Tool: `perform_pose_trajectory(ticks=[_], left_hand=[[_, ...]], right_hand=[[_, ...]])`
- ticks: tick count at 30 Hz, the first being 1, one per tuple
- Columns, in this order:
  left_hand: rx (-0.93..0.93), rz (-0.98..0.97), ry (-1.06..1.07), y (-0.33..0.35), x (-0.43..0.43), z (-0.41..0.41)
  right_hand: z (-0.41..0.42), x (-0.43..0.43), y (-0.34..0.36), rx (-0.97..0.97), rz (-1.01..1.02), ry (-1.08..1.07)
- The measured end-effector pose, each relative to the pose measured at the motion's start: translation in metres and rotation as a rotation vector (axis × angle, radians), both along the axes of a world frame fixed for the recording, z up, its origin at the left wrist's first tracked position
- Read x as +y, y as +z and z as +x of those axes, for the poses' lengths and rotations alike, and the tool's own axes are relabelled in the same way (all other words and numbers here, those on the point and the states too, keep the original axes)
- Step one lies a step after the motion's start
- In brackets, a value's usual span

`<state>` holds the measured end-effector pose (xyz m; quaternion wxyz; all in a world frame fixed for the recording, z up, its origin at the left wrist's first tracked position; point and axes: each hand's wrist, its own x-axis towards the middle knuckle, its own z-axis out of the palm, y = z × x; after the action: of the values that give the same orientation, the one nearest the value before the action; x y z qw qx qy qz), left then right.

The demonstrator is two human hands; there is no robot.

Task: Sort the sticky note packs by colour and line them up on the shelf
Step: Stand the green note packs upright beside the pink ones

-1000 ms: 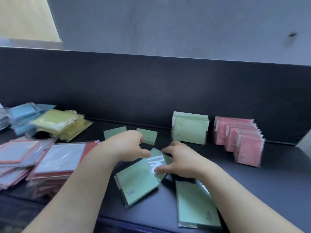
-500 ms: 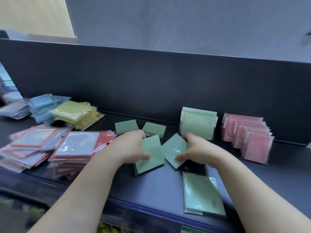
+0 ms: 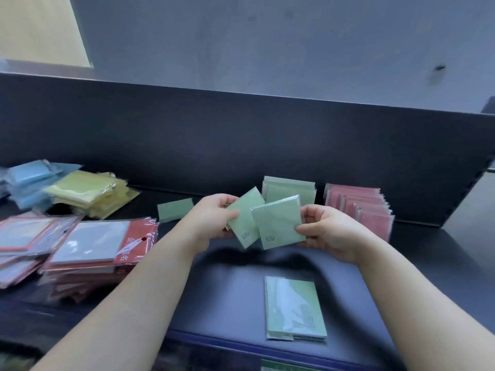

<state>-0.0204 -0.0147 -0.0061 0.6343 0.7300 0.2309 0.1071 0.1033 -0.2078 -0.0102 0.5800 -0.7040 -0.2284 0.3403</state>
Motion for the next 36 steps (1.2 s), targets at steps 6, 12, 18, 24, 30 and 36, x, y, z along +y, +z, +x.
perform_pose_trajectory(ticks=[6,12,18,24,30,36], left_hand=[[0.064,-0.127,-0.22,0.0,-0.026,0.022],[-0.002,0.226,-0.081,-0.016,-0.024,0.033],[-0.058,0.183,0.034,-0.024,-0.006,0.031],[-0.096,0.123,-0.003,-0.03,-0.01,0.032],[-0.127,-0.032,-0.029,-0.038,-0.014,0.032],[-0.133,-0.203,0.003,-0.039,-0.028,0.036]], right_hand=[[-0.004,0.005,-0.013,-0.221,-0.155,-0.141],[-0.008,-0.003,-0.008,-0.666,-0.442,-0.162],[-0.045,-0.021,0.019,-0.765,-0.783,0.596],[-0.058,-0.012,0.009,-0.849,-0.836,0.693],[-0.039,-0.008,0.009,-0.738,-0.692,0.506],[-0.013,-0.002,-0.021,-0.459,-0.135,-0.071]])
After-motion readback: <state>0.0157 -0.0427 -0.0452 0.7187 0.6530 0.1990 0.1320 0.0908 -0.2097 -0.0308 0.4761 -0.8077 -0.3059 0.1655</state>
